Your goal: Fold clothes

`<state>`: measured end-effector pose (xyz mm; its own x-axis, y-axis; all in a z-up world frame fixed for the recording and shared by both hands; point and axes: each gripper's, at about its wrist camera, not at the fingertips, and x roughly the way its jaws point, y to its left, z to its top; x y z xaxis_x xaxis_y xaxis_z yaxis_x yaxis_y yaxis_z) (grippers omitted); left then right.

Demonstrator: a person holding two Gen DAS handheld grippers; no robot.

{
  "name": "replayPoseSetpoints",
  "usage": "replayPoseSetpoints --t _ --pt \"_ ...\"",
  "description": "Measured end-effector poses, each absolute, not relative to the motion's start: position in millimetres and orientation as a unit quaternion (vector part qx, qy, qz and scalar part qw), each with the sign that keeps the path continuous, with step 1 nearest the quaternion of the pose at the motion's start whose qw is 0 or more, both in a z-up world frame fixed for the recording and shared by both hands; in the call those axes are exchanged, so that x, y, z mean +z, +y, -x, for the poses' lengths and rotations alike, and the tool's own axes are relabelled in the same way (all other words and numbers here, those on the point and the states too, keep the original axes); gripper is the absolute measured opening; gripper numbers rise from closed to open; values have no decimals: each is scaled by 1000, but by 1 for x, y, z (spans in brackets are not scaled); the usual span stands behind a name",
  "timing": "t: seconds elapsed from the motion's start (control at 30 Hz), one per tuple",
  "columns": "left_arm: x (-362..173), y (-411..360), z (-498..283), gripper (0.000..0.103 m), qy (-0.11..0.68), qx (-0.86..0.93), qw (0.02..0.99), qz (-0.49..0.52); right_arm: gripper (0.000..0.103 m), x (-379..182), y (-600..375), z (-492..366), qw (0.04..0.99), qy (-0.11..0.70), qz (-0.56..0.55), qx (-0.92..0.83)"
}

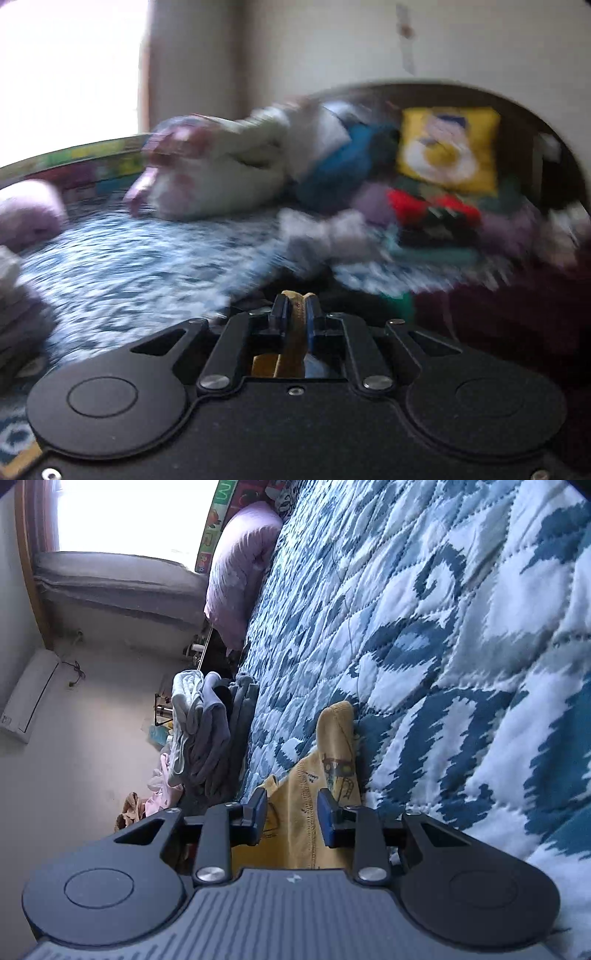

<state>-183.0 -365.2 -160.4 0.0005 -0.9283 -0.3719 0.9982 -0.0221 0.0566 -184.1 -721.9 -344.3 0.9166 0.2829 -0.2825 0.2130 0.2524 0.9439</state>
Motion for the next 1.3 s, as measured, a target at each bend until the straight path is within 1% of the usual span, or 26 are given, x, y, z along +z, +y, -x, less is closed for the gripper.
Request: replayPoseSetpoints --t 0.1,0.23,0.27,0.37,0.43,0.5,0.63,0.73,0.8,0.9,1.0,1.13,1.17,1.2,1.27,1.3 --pt "-178 -367 195 7 131 -719 657 -184 31 -348 -728 186 754 200 -624 36" --pt "-213 -372 201 7 163 -713 646 -218 34 -352 -736 191 741 192 -642 51" --pt "-222 -373 203 7 169 -711 643 -227 36 -353 -738 193 737 187 -647 54" --pt "-242 -371 207 7 188 -707 632 -255 47 -354 -742 199 726 167 -664 62" --pt "-249 -369 211 7 191 -704 629 -268 48 -352 -743 200 728 166 -663 63" --pt "-249 -367 211 7 197 -702 633 -259 48 -348 -742 199 737 171 -652 58" --pt "-243 -368 214 7 195 -708 633 -246 42 -337 -739 196 767 193 -611 37" --pt "-250 -368 220 7 197 -707 626 -265 39 -335 -740 197 775 205 -597 28" --pt "-257 -368 223 7 200 -703 624 -277 29 -333 -738 197 786 215 -579 16" --pt "-257 -367 222 7 212 -698 631 -264 19 -330 -734 196 805 229 -547 -3" --pt "-253 -368 220 7 235 -690 645 -229 16 -332 -732 196 812 236 -535 -11" --pt "-251 -370 219 7 264 -673 659 -206 15 -334 -733 200 814 233 -532 -13" --pt "-251 -371 219 9 271 -669 662 -201 15 -334 -733 199 815 233 -530 -14" --pt "-250 -370 221 18 274 -670 659 -205 14 -334 -732 199 816 233 -528 -15" --pt "-248 -367 229 29 272 -680 642 -228 15 -333 -731 196 816 234 -528 -12" --pt "-247 -366 233 31 271 -685 633 -239 16 -332 -731 197 816 234 -528 -11"
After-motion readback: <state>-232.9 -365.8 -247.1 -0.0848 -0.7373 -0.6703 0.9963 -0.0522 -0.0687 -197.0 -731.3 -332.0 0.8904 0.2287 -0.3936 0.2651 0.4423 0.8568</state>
